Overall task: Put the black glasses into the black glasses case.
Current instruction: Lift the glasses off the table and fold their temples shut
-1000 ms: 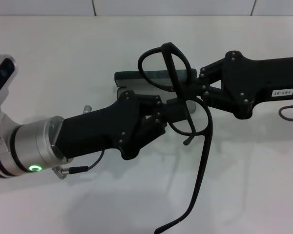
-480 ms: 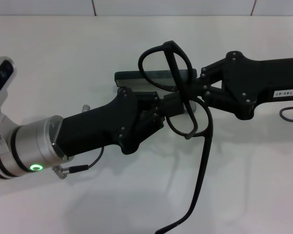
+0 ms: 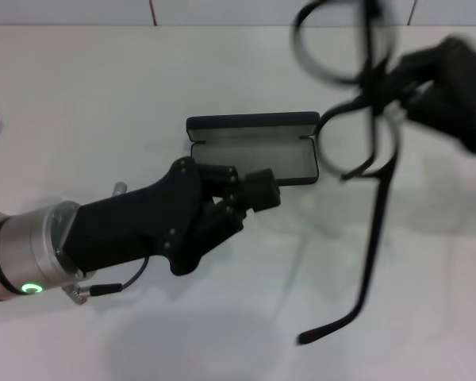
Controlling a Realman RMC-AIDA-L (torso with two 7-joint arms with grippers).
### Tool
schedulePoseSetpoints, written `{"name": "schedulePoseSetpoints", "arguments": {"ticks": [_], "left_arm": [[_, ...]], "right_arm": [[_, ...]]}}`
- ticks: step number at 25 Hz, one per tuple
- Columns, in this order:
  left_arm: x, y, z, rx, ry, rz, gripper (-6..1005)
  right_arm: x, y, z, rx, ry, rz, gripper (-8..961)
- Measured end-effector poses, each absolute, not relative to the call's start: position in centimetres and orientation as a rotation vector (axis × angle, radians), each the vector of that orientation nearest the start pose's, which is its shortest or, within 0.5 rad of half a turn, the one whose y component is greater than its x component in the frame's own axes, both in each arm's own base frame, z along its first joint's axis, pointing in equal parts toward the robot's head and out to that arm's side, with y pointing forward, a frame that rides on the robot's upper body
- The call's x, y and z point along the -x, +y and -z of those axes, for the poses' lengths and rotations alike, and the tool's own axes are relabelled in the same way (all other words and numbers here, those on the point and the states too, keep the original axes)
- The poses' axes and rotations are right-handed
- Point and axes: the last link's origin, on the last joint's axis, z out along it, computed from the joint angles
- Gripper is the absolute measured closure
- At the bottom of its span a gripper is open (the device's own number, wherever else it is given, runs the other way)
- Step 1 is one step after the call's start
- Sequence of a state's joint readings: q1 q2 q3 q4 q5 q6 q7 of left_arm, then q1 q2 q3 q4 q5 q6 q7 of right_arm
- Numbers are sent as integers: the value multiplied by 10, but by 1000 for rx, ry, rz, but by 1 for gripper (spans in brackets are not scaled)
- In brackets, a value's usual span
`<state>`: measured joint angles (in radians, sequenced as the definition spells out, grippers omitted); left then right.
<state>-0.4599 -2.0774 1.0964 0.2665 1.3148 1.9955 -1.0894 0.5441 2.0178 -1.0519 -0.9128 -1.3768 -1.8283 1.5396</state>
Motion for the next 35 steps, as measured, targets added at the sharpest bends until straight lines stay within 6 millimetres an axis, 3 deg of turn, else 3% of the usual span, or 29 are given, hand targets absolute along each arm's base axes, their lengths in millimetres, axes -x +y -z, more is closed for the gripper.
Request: {"name": "schedulePoseSetpoints", "arguments": {"ticks": [4,7,9,12,17,35], "left_arm": [[214,243,27,2723,-462,1702,949],[205,244,34,2797,-433,1693,949],[199,245,38,2835,-402,1697,949],[192,246,42,2861,-361,1708,948],[188,243,41,2812,-304,1772,948],[198,245,22,2521,-307,1880,948]], "right_arm": [[-147,312,-82,2720,5,-1537,900],[-147,312,-85,2603,-68,-1643,900],[-145,316,-77,2567,-92,-1674,900],[-137,324,-48,2559,-109,-1699,900],[-128,335,-14,2585,-124,-1603,900],[-126,332,29,2730,-116,-1400,900]]}}
